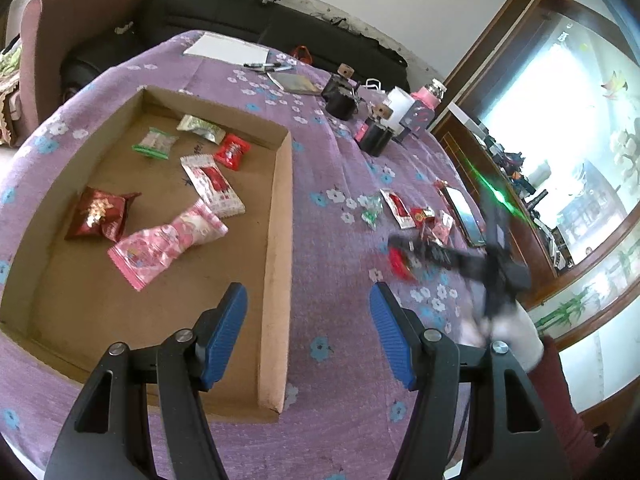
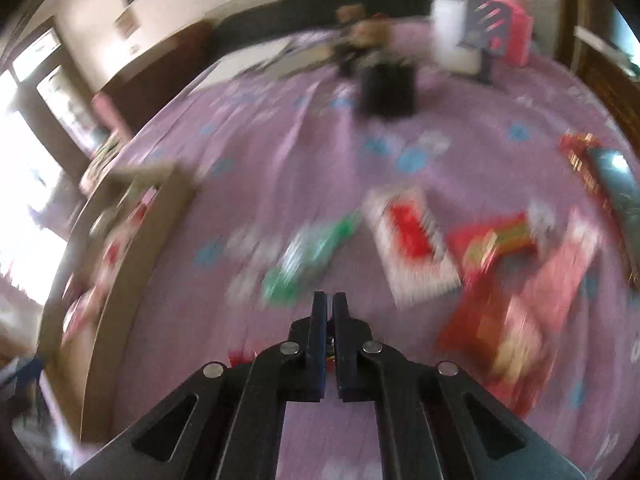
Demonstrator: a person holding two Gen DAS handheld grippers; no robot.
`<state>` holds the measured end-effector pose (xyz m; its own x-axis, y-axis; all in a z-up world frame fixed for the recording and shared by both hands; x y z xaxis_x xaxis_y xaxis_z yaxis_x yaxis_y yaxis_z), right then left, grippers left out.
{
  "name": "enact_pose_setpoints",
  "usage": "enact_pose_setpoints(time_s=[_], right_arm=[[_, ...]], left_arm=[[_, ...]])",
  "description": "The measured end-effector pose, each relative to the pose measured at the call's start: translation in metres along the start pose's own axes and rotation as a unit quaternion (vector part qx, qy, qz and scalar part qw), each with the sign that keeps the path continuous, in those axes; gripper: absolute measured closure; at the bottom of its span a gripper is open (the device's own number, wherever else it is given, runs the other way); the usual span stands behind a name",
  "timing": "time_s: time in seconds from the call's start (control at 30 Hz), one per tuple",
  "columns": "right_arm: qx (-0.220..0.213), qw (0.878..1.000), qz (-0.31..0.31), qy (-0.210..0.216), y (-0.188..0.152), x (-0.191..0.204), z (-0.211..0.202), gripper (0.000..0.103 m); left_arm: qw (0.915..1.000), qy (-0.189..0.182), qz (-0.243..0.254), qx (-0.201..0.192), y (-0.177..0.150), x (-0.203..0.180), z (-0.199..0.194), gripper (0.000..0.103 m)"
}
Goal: Organize snacks
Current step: 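Grasp the green wrapped candy with the right gripper while the left grasps the red gold-label bar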
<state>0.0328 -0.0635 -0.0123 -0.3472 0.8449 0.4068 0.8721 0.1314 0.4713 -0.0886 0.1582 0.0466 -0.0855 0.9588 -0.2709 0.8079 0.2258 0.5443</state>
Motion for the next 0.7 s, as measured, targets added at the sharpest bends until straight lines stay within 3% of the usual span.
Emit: enact_pose_setpoints(time_s=[0.13, 0.2, 0.23, 0.27, 0.33, 0.47, 0.6, 0.7], right_arm=[[0.034, 0.999, -0.011, 0.039, -0.037, 0.014, -0.017, 0.097], [-0.002, 0.999, -0.005, 0.040, -0.036, 0.012, -0.037, 0.095], [-0.027, 0.999, -0.007, 0.030, -0.032, 0.010, -0.047, 0.088], [-0.050, 0.998, -0.008, 0.021, -0.025, 0.008, -0.055, 0.074], [-0.070, 0.997, 0.003, 0.024, -0.013, 0.006, -0.057, 0.061], [-0.073, 0.995, 0.046, 0.044, 0.014, 0.003, -0.031, 0.061], [-0.062, 0.994, 0.081, 0.033, 0.030, -0.003, 0.005, 0.061], [-0.054, 0.995, 0.078, 0.010, 0.033, -0.005, 0.021, 0.079]], left_arm=[[0.9998, -0.007, 0.015, 0.008, -0.006, -0.013, 0.006, 0.040], [0.9997, -0.009, 0.018, 0.014, -0.009, -0.019, 0.010, 0.040], [0.9996, -0.010, 0.019, 0.017, -0.011, -0.023, 0.012, 0.040], [0.9995, -0.011, 0.021, 0.020, -0.012, -0.026, 0.014, 0.040], [0.9993, -0.013, 0.027, 0.024, -0.016, -0.034, 0.016, 0.040], [0.9988, -0.010, 0.042, 0.024, -0.022, -0.044, 0.013, 0.040], [0.9983, -0.003, 0.051, 0.028, -0.024, -0.047, 0.012, 0.040], [0.9978, 0.002, 0.060, 0.029, -0.026, -0.049, 0.012, 0.040]])
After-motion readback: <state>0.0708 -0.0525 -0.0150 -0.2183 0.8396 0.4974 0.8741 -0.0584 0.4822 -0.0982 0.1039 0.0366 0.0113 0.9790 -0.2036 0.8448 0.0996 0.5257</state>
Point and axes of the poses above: each gripper's, at about its wrist camera, not at the fingertips, and z roughly the way its jaws point, x to its left, y to its top, the point moved 5 cm from there along z, roughly the way its jaws point, and after that the axes turned 14 degrees about y, right-handed, at the moved point
